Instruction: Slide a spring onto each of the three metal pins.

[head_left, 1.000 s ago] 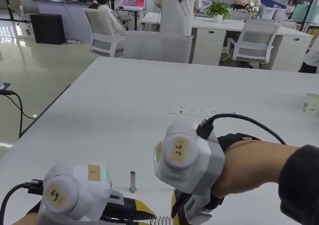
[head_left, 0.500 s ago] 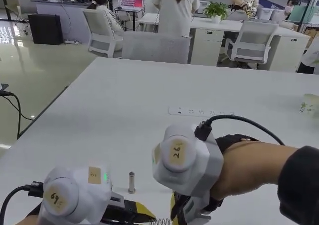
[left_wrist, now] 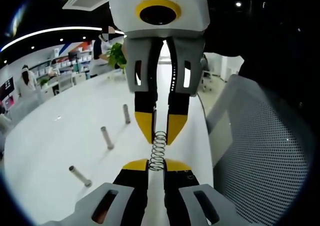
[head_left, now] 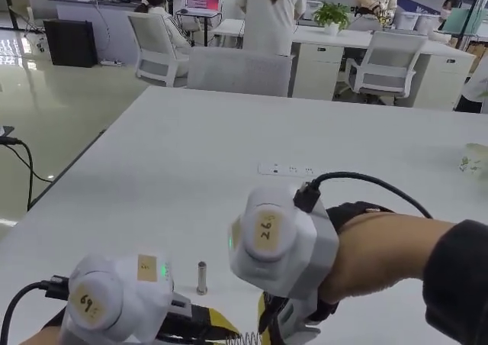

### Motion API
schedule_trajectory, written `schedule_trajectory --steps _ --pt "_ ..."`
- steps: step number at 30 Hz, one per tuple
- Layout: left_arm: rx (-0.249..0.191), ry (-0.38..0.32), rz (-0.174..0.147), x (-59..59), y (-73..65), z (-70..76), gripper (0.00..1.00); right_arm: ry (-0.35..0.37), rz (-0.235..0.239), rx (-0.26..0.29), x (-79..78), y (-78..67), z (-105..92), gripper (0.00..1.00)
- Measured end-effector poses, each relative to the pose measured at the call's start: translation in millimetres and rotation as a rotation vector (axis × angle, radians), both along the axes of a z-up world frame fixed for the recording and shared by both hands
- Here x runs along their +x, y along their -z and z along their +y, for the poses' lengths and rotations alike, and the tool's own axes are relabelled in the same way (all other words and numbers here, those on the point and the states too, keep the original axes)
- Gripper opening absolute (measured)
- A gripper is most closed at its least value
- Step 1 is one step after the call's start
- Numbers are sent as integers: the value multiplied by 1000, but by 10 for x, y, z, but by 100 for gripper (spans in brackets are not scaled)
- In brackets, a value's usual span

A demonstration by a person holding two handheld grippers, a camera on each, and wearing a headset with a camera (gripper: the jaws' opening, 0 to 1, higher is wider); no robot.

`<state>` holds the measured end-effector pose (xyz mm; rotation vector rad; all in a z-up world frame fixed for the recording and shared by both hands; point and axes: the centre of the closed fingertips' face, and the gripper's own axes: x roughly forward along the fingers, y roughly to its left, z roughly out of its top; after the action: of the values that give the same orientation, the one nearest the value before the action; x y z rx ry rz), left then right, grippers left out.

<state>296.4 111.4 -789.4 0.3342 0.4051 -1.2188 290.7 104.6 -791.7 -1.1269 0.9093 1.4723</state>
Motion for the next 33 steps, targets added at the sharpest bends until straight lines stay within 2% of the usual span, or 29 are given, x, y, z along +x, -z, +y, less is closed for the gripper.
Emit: schedule_trajectory --steps 14,20,27,33 --pt "17 -6 -15 19 18 18 3 -12 -18 53 -12 -194 121 7" --pt "20 -7 -12 3 23 27 3 -21 -25 66 -18 -225 172 7" --pt "12 -7 -12 -4 10 27 3 -16 -18 113 -25 -313 250 7" --pt "11 -6 -11 -10 9 31 2 -15 -15 122 -20 -301 252 6"
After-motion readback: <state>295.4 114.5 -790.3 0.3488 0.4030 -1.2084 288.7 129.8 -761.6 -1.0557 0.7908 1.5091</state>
